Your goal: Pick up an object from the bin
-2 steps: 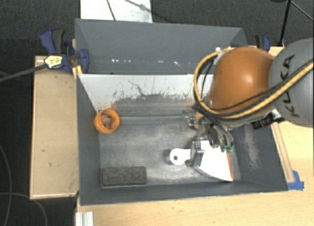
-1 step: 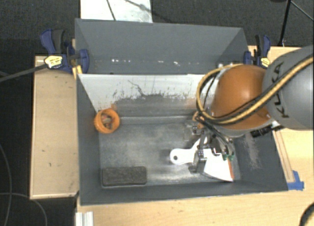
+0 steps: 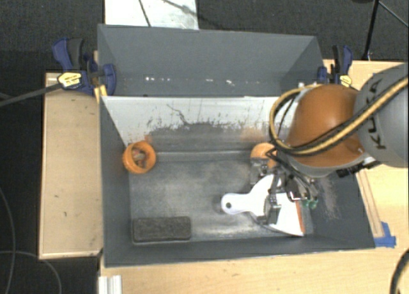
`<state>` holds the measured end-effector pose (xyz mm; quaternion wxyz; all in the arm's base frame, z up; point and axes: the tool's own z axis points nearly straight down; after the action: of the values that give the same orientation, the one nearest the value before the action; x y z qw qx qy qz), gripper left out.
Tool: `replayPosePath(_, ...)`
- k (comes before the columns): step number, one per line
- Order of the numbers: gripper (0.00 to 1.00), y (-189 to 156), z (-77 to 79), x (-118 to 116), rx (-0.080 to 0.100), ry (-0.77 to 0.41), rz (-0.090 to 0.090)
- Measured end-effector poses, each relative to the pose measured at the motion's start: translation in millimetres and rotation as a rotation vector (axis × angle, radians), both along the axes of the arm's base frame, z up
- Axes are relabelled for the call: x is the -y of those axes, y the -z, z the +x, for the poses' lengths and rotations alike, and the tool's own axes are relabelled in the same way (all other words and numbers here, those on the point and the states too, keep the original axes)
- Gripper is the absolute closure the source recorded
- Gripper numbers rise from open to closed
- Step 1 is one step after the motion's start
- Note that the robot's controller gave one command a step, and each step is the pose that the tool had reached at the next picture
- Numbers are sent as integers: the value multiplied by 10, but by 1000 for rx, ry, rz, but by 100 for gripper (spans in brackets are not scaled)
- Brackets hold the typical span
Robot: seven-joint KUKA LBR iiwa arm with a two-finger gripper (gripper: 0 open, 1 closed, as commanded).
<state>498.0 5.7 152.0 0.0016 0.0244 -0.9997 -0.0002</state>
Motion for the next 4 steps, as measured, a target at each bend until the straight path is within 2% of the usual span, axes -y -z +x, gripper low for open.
replayPosePath(1,0,-68,40,82,8,22,0)
replayPosePath(2,0,558,107,84,12,114,1)
replayPosePath(3,100,817,132,92,5,125,0)
replayPosePath(4,100,817,132,92,5,125,0)
